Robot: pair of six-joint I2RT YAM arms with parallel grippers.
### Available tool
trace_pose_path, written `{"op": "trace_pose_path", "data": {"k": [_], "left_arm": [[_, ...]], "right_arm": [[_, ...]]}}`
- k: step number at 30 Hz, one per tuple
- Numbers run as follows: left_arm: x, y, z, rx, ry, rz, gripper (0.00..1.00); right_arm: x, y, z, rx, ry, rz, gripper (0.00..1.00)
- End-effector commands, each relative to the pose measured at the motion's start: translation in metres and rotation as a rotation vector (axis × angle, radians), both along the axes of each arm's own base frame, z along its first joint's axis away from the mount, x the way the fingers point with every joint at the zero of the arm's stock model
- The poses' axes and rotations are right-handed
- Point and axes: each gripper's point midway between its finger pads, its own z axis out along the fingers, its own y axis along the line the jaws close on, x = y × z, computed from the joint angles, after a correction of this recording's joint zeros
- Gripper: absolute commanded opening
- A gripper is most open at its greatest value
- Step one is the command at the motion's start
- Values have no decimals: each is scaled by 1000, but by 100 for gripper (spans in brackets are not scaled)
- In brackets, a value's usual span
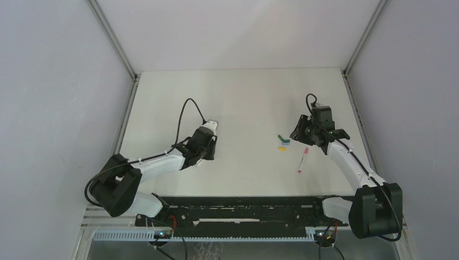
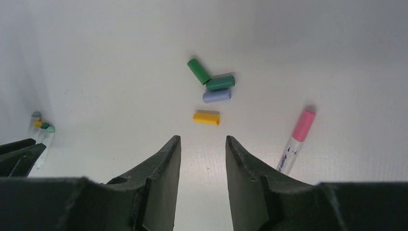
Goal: Insert the pens into the pen caps
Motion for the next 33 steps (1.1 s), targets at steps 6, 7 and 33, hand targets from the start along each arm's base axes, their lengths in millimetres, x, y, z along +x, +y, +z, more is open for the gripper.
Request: {"op": "trace_pose_path", "data": {"k": [6,7,33], "left_arm": [[7,1,-2,-1,-28,3,31],[6,2,-3,0,-25,5,31],[-6,-4,-21,-37,39,-14,25]], "right_arm": [[4,3,11,-1,-49,-10,37],[4,3,11,-1,-49,-9,37],[6,8,6,-10,-41,1,37]]}}
